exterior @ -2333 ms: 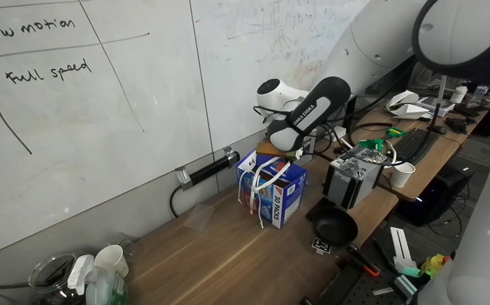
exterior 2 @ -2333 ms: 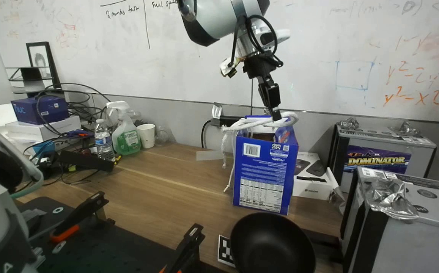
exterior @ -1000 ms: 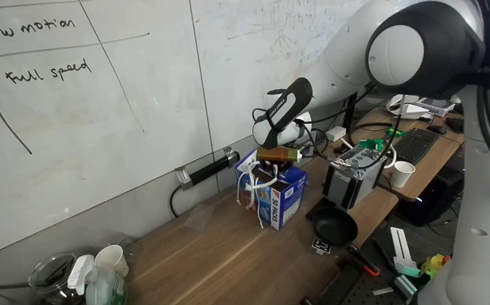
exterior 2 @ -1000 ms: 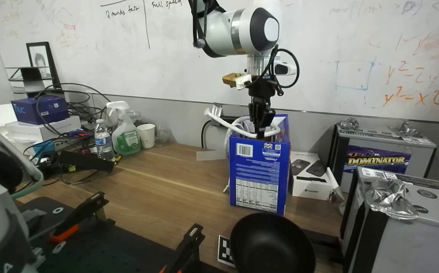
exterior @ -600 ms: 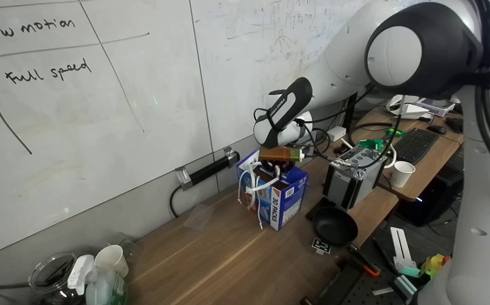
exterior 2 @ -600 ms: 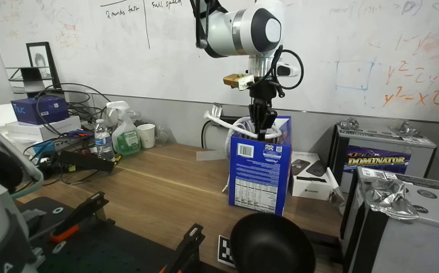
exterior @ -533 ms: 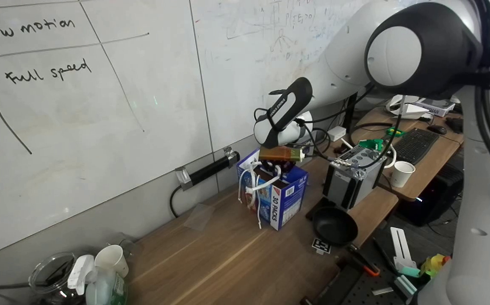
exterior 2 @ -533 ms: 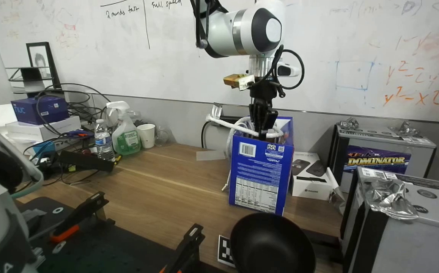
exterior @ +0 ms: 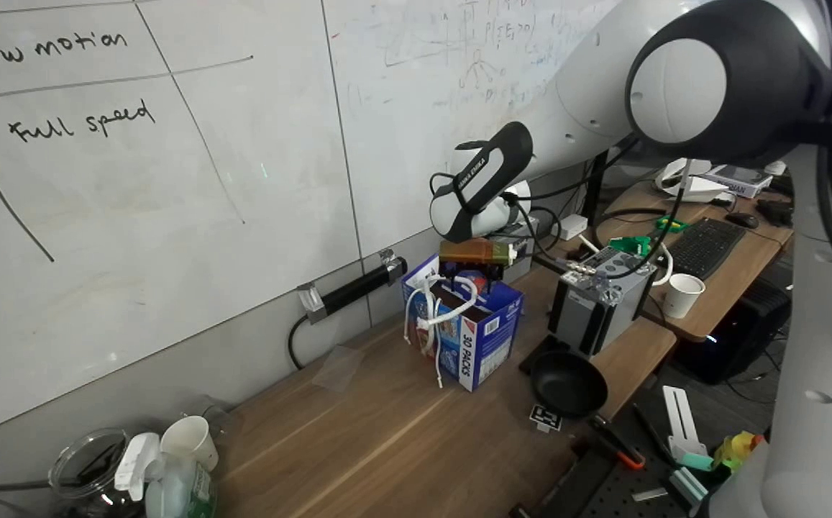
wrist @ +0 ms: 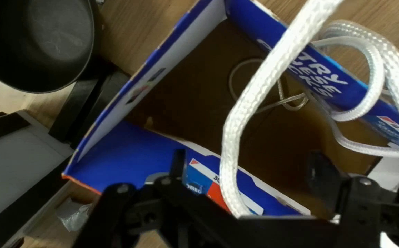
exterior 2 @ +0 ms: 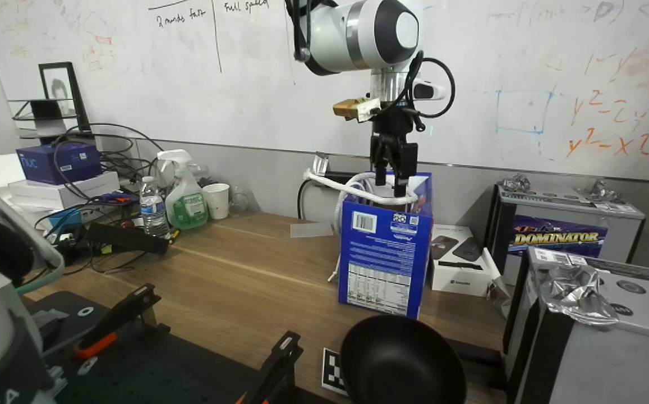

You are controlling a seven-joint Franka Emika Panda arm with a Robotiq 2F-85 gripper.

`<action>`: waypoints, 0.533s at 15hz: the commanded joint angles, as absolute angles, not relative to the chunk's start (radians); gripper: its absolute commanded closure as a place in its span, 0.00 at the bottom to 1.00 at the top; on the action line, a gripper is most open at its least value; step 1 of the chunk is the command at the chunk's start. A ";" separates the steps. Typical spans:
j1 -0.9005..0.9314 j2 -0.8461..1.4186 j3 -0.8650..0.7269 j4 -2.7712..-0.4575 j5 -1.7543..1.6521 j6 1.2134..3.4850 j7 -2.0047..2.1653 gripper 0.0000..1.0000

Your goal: Put the string in blue box

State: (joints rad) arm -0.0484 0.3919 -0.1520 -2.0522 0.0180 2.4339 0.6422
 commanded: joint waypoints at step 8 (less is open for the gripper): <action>0.076 0.184 -0.061 -2.128 0.029 2.381 0.654 0.00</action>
State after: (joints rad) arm 0.0439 0.2571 -0.0998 -2.0818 0.0113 2.4041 0.6455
